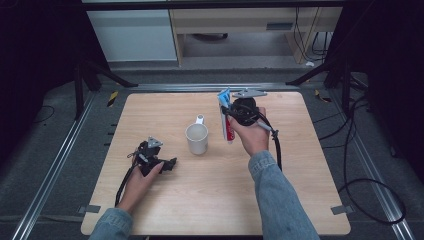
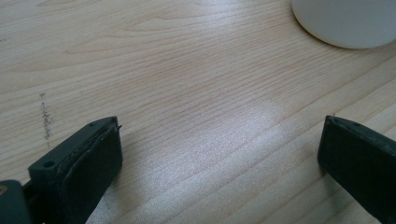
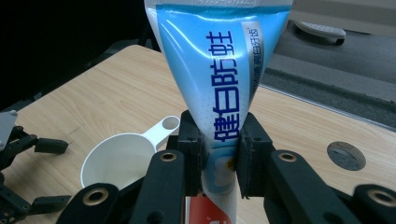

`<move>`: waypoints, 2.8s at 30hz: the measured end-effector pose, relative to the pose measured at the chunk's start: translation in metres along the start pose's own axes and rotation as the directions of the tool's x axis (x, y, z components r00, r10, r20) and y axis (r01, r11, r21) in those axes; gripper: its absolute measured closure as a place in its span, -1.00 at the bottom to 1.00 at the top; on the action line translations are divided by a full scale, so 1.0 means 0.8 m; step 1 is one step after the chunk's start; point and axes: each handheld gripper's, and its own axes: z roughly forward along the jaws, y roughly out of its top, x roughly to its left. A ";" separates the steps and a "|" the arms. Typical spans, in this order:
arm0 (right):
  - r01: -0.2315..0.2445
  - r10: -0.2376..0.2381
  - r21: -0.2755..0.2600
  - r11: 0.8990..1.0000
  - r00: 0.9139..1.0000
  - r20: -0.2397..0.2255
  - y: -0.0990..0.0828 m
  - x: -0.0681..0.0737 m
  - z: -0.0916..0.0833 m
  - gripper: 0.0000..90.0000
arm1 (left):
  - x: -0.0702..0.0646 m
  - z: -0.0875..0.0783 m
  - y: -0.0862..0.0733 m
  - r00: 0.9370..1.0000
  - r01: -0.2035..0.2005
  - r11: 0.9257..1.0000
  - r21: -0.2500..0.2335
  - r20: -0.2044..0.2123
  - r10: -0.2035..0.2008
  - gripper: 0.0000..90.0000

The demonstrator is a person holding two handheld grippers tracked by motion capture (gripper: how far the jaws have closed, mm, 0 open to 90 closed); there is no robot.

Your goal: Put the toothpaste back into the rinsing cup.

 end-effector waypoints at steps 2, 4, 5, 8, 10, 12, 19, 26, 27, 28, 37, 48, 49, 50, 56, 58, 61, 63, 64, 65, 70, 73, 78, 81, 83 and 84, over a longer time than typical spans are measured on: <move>-0.004 0.004 -0.012 1.000 1.000 0.005 -0.001 0.003 -0.002 0.65 | 0.000 0.000 0.000 1.000 0.000 1.000 0.000 0.000 0.000 -1.00; -0.005 0.005 -0.024 1.000 1.000 0.006 0.000 0.005 -0.004 0.65 | 0.000 0.000 0.000 1.000 0.000 1.000 0.000 0.000 0.000 -1.00; -0.007 0.007 -0.027 1.000 1.000 0.004 0.000 0.006 -0.005 0.65 | 0.000 0.000 0.000 1.000 0.000 1.000 0.000 0.000 0.000 -1.00; 0.000 0.000 -0.048 0.999 1.000 0.004 0.002 0.010 -0.009 0.65 | 0.000 0.000 0.000 1.000 0.000 1.000 0.000 0.000 0.000 -1.00; 0.001 -0.001 -0.059 0.998 1.000 0.006 0.004 0.012 -0.012 0.65 | 0.000 0.000 0.000 1.000 0.000 1.000 0.000 0.000 0.000 -1.00; 0.004 -0.003 -0.063 0.998 1.000 0.008 0.005 0.013 -0.013 0.65 | 0.000 0.000 0.000 1.000 0.000 1.000 0.000 0.000 0.000 -1.00; -0.001 0.001 -0.076 0.997 1.000 0.009 0.003 0.016 -0.014 0.65 | 0.000 0.000 0.000 1.000 0.000 1.000 0.000 0.000 0.000 -1.00; 0.001 0.001 -0.106 0.994 1.000 0.013 0.006 0.022 -0.021 0.65 | 0.000 0.000 0.000 1.000 -0.001 1.000 0.000 0.000 0.001 -1.00; 0.004 -0.003 -0.111 0.994 1.000 0.014 0.006 0.023 -0.022 0.65 | 0.000 0.000 0.000 1.000 0.003 1.000 -0.003 0.000 -0.003 -1.00; 0.006 -0.004 -0.114 0.993 1.000 0.014 0.006 0.025 -0.023 0.65 | 0.000 0.000 0.000 1.000 0.003 1.000 -0.003 0.000 -0.003 -1.00; -0.012 0.018 -0.159 0.987 0.999 0.037 0.006 0.043 -0.031 0.65 | 0.000 0.000 0.000 1.000 0.001 1.000 -0.003 0.000 -0.001 -1.00; -0.011 0.039 -0.241 0.970 0.993 0.110 0.010 0.070 -0.048 0.64 | 0.000 0.000 0.000 1.000 0.000 1.000 -0.003 0.000 0.000 -1.00; -0.011 0.040 -0.245 0.969 0.993 0.111 0.011 0.071 -0.048 0.64 | 0.000 0.000 0.000 1.000 0.000 1.000 -0.003 0.000 0.000 -1.00; -0.011 0.041 -0.250 0.968 0.993 0.115 0.011 0.073 -0.049 0.64 | 0.000 0.000 0.000 1.000 0.000 1.000 -0.003 0.000 0.000 -1.00; 0.007 0.025 -0.280 0.960 0.993 0.113 0.015 0.083 -0.052 0.64 | 0.000 0.000 0.000 1.000 0.001 1.000 -0.003 0.000 -0.001 -1.00; 0.009 0.024 -0.289 0.957 0.994 0.109 0.017 0.086 -0.052 0.64 | 0.000 0.000 0.000 1.000 0.001 1.000 -0.003 0.000 -0.001 -1.00; 0.014 0.017 -0.300 0.954 0.995 0.098 0.021 0.089 -0.054 0.64 | 0.000 0.000 0.000 1.000 0.001 1.000 -0.003 0.000 -0.001 -1.00; 0.024 0.006 -0.299 0.954 0.995 0.098 0.024 0.091 -0.054 0.64 | 0.000 0.000 0.000 1.000 0.001 1.000 -0.003 0.000 -0.001 -1.00; 0.022 0.007 -0.302 0.953 0.995 0.097 0.025 0.091 -0.054 0.64 | 0.000 0.000 0.000 1.000 0.001 1.000 -0.003 -0.001 -0.001 -1.00; 0.022 0.007 -0.303 0.953 0.996 0.094 0.026 0.091 -0.054 0.64 | 0.000 0.000 0.000 1.000 0.001 1.000 -0.003 -0.001 -0.001 -1.00; 0.026 0.002 -0.308 0.951 0.996 0.090 0.032 0.094 -0.055 0.64 | 0.000 0.000 0.000 1.000 0.001 1.000 -0.002 0.000 -0.001 -1.00; 0.026 0.000 -0.314 0.949 0.997 0.081 0.036 0.097 -0.054 0.64 | 0.000 0.000 0.000 1.000 0.000 1.000 -0.001 -0.001 0.000 -1.00; 0.027 -0.005 -0.327 0.945 0.998 0.070 0.041 0.104 -0.049 0.64 | 0.000 0.000 0.000 1.000 0.000 1.000 -0.002 -0.001 0.000 -1.00; 0.022 -0.002 -0.335 0.942 0.998 0.060 0.042 0.108 -0.045 0.64 | 0.000 0.001 0.000 1.000 0.004 1.000 -0.006 -0.002 -0.004 -1.00; 0.025 -0.007 -0.332 0.943 0.998 0.054 0.042 0.110 -0.041 0.64 | 0.000 0.001 0.000 1.000 0.004 1.000 -0.006 -0.002 -0.004 -1.00; 0.028 -0.010 -0.333 0.943 0.999 0.053 0.041 0.111 -0.038 0.64 | 0.000 0.001 0.000 1.000 0.005 1.000 -0.006 -0.001 -0.005 -1.00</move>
